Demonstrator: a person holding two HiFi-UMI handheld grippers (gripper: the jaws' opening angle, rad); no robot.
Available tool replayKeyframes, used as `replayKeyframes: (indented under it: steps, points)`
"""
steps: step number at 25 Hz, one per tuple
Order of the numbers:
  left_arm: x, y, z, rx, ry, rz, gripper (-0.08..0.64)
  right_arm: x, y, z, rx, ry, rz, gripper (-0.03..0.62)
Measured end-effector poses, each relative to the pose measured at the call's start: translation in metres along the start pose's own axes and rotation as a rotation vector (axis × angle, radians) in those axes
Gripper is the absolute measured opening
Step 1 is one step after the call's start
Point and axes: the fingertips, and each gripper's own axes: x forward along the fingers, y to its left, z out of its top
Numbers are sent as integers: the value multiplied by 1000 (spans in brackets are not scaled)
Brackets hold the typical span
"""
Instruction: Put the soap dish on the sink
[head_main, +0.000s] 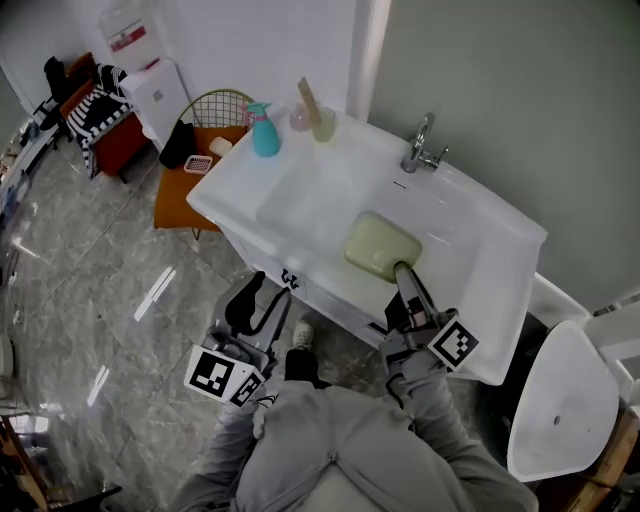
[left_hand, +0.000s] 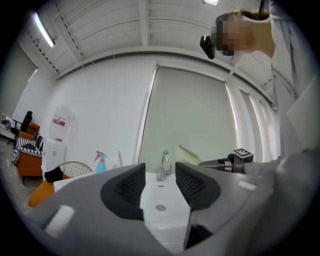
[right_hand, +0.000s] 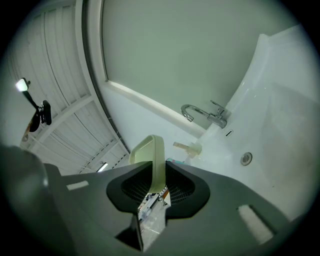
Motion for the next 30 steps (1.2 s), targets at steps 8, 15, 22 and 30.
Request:
replayKeyframes:
  steps: [8,15,22,30]
  points:
    - [72,68,6,-7,-6,-72,201,80,-38,11,2,-32,-73,74]
    - [122,125,12,-10,-2,-120,202,145,-57,17,-11,-49,-123,74]
    - [159,171,10,-21,9,-161,202,200,-76,19,-29,-73,-163,74]
    - [197,198,-2,-39,35,-214,202,237,-145,32,-21,-108,-331,74]
